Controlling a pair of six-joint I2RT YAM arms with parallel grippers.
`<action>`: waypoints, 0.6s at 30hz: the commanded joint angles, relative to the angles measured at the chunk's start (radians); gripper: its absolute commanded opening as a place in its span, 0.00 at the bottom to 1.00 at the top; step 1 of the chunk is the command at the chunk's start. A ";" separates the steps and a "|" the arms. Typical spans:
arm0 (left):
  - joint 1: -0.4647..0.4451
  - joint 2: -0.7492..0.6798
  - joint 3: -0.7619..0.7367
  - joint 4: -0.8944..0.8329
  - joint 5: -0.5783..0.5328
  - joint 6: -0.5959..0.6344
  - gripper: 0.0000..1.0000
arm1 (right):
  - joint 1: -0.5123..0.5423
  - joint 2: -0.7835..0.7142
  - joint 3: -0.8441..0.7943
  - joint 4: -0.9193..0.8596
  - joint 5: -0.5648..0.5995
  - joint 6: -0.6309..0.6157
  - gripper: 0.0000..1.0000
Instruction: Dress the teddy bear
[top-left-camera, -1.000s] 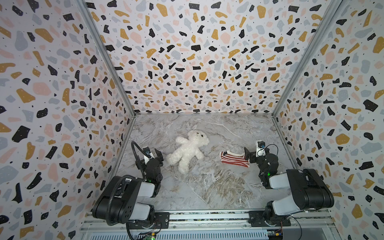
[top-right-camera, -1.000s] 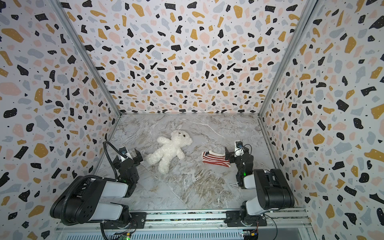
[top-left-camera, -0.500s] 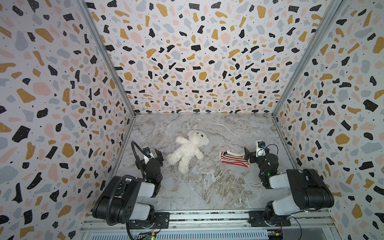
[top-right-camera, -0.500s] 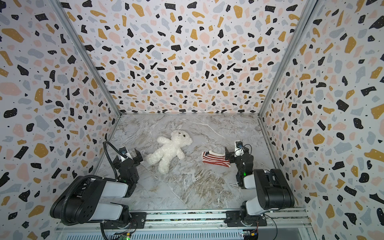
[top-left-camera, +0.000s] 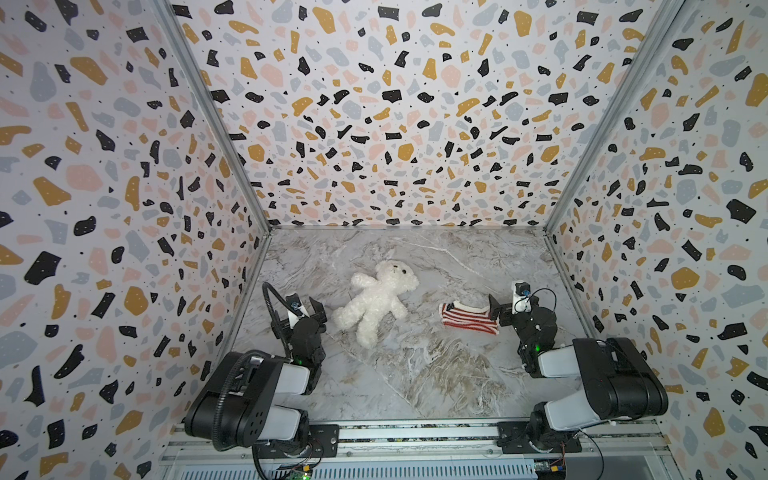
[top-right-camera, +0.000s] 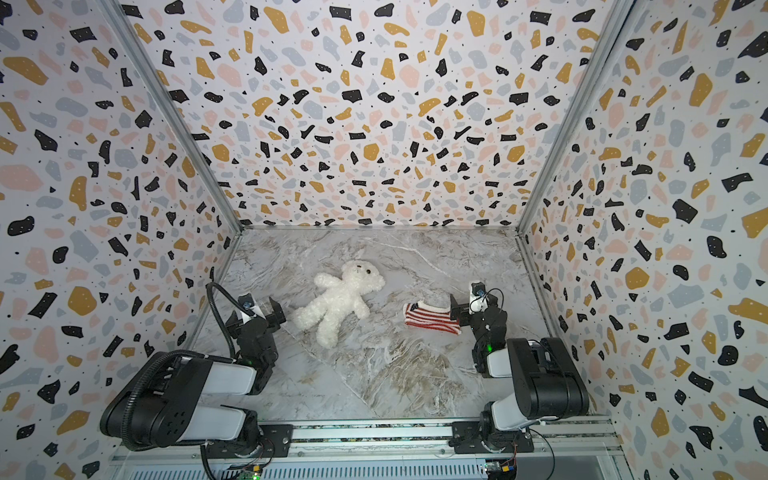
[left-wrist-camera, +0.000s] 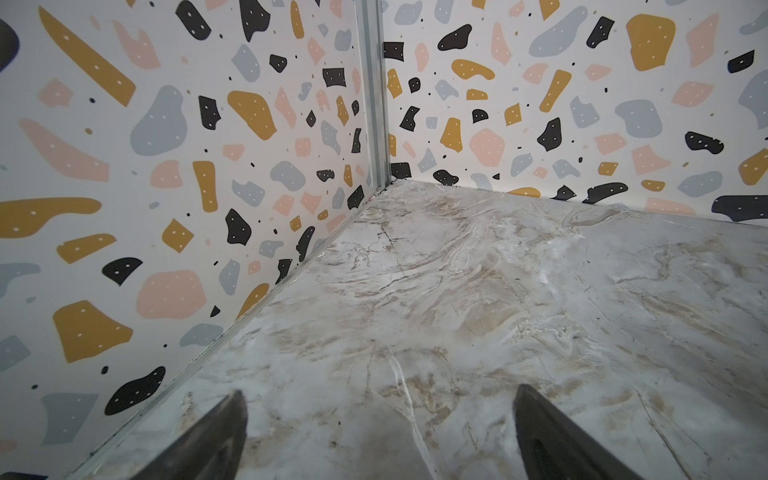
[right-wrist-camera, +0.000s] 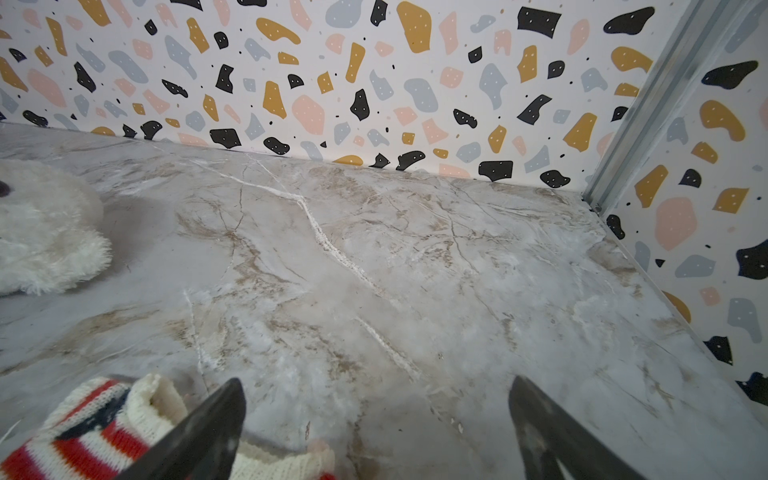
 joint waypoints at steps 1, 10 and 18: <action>0.005 -0.010 0.019 0.039 -0.008 -0.007 1.00 | -0.005 0.002 0.001 0.026 -0.009 -0.002 0.99; 0.004 -0.010 0.019 0.039 -0.008 -0.008 1.00 | -0.006 0.002 0.000 0.026 -0.011 -0.002 0.99; 0.005 -0.017 0.012 0.046 -0.008 -0.006 1.00 | -0.002 -0.035 -0.024 0.036 0.043 0.015 0.99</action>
